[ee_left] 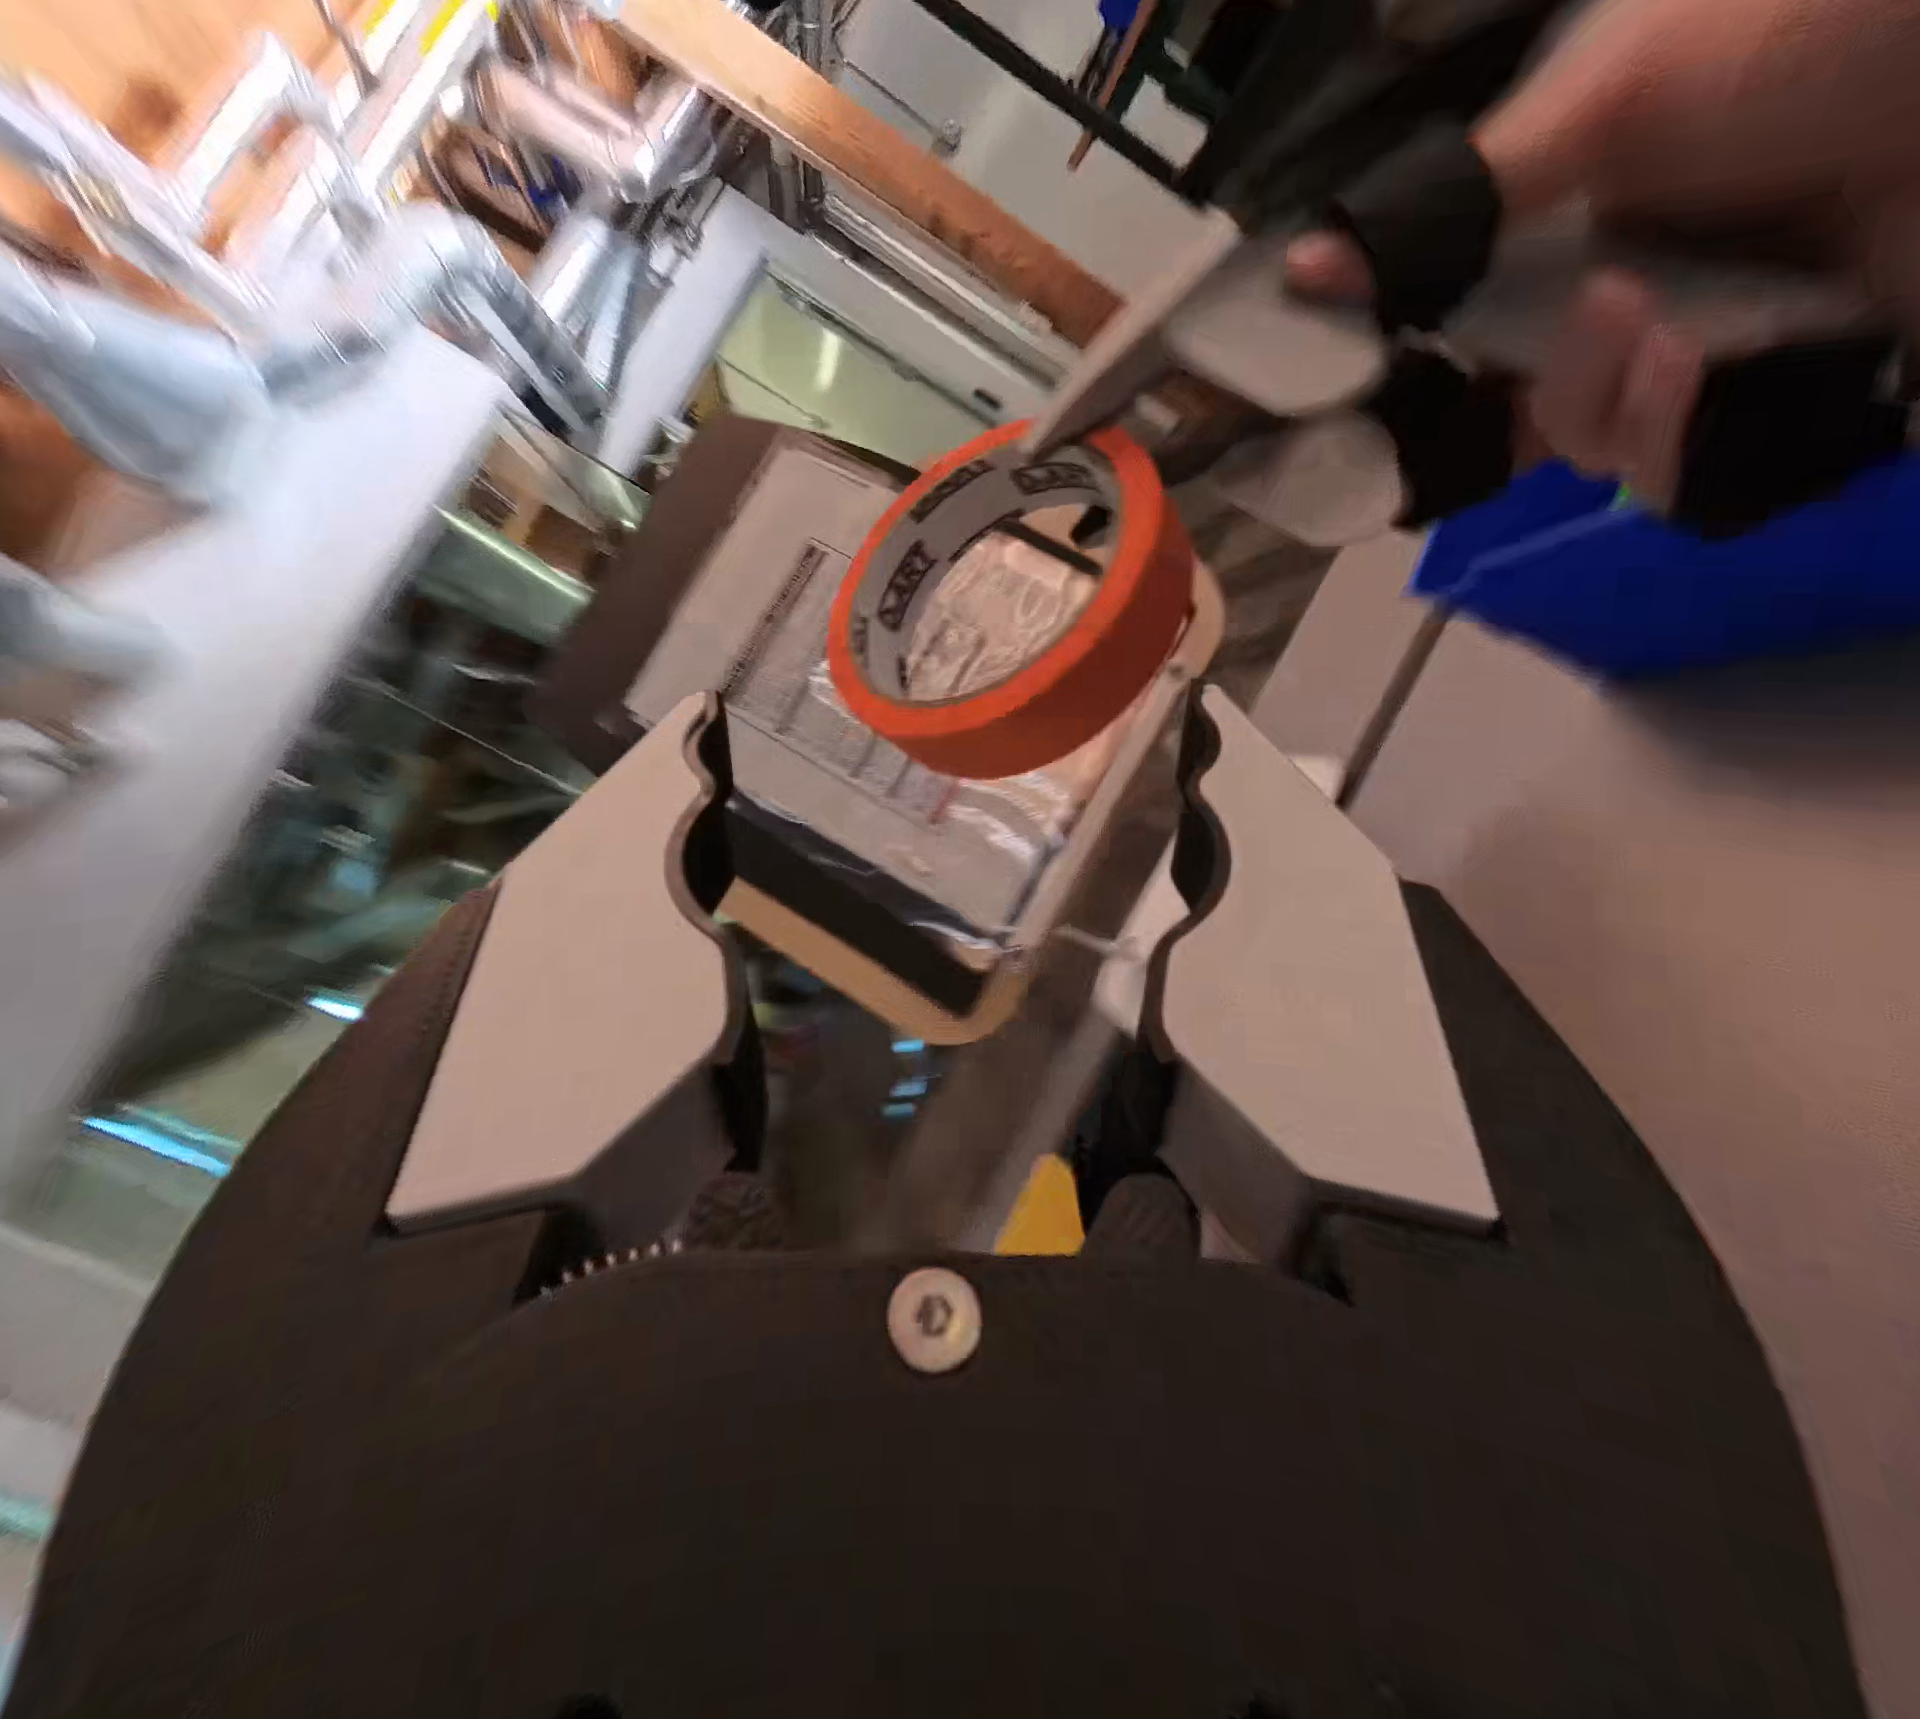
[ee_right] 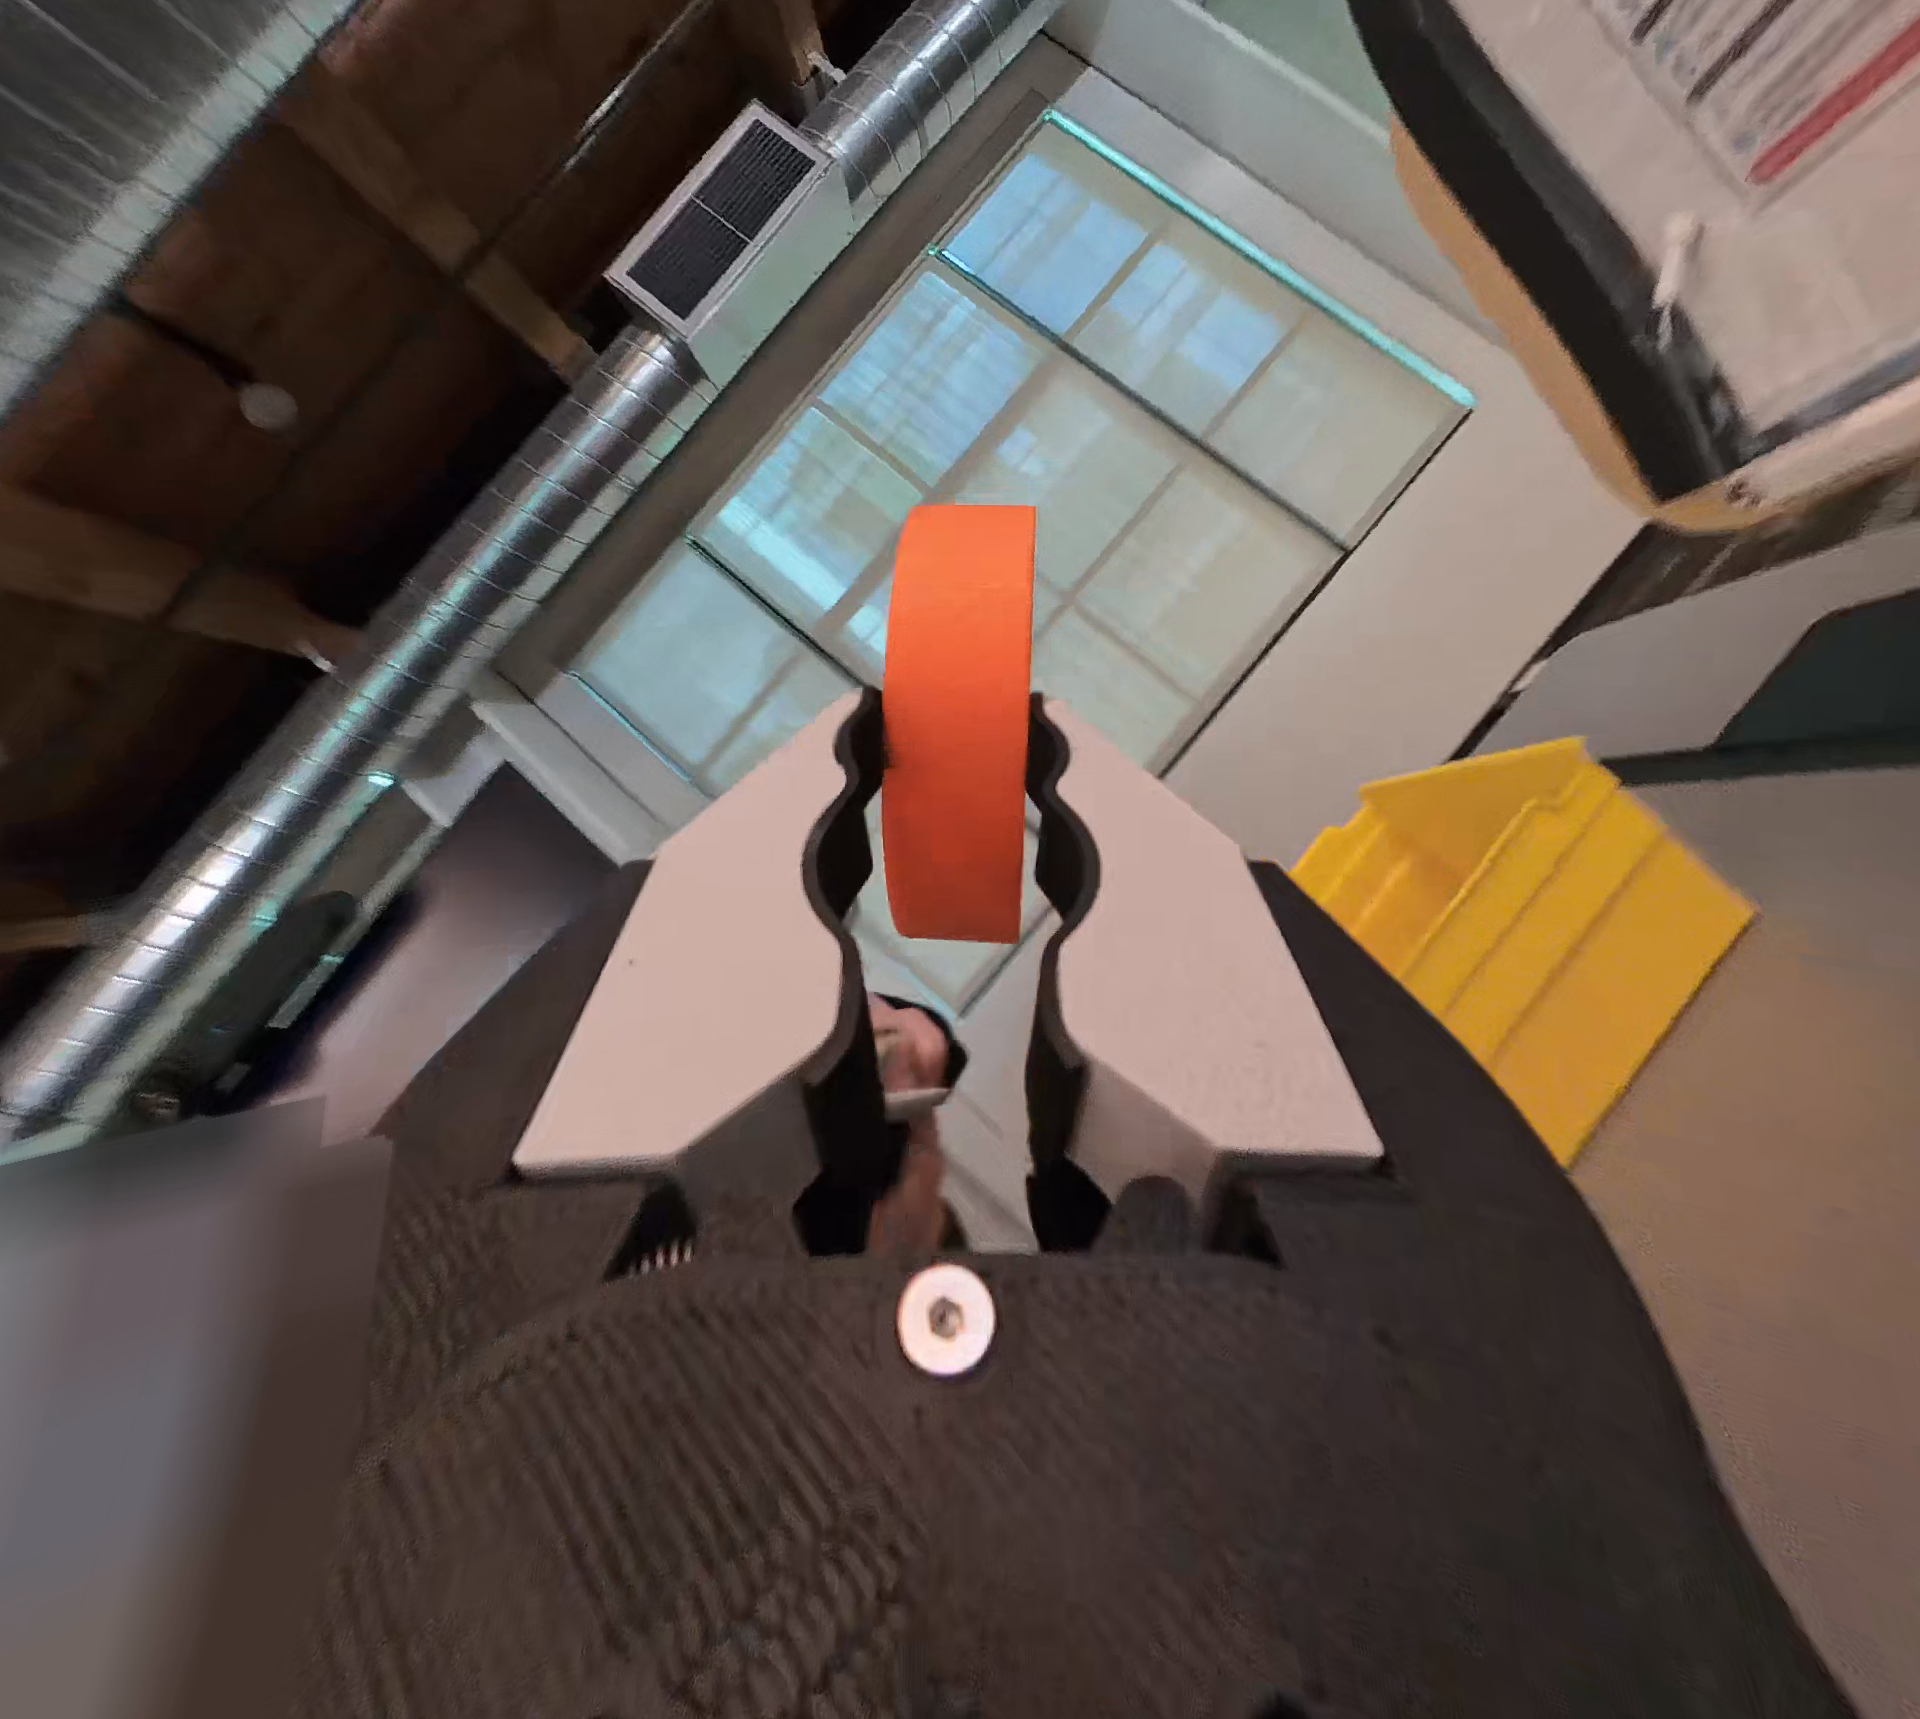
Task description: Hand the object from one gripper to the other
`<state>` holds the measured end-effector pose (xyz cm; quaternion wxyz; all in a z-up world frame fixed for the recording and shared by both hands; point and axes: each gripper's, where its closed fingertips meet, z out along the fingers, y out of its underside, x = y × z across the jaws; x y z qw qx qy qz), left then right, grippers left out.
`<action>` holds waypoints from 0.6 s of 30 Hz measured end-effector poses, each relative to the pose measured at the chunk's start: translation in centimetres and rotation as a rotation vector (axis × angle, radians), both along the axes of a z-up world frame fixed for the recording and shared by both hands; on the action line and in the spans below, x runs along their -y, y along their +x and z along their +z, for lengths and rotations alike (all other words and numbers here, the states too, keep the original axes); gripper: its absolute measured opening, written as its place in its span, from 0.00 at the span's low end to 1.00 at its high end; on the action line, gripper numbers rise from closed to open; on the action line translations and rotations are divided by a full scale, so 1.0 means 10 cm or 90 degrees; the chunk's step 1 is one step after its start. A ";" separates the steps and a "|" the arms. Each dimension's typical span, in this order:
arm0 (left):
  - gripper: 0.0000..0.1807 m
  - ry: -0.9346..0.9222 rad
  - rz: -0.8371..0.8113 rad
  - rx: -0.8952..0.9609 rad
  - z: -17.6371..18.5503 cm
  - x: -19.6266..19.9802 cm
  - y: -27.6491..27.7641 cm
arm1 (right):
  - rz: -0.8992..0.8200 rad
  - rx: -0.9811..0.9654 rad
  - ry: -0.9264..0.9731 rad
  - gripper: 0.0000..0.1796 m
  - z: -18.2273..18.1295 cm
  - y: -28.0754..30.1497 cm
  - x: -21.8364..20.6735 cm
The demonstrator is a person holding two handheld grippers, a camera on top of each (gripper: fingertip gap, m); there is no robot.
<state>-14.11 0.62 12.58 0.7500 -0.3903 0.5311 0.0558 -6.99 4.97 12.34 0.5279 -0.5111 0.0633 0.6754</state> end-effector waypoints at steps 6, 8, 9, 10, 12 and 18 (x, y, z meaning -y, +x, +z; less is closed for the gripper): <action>0.37 0.207 0.128 -0.153 -0.35 -0.17 0.20 | 0.044 -0.028 -0.088 0.14 -0.19 -0.22 -0.06; 0.32 0.248 0.155 -0.182 -0.41 -0.25 0.19 | 0.035 -0.008 -0.109 0.14 -0.24 -0.28 -0.08; 0.27 0.261 0.163 -0.187 -0.43 -0.28 0.18 | 0.040 -0.010 -0.117 0.14 -0.24 -0.31 -0.07; 0.21 0.266 0.165 -0.186 -0.44 -0.30 0.18 | 0.048 -0.017 -0.124 0.14 -0.24 -0.34 -0.07; 0.17 0.264 0.162 -0.184 -0.46 -0.31 0.17 | 0.053 -0.035 -0.140 0.14 -0.25 -0.36 -0.06; 0.15 0.113 0.119 -0.031 -0.20 -0.31 0.03 | -0.054 0.001 -0.017 0.30 0.11 -0.21 0.02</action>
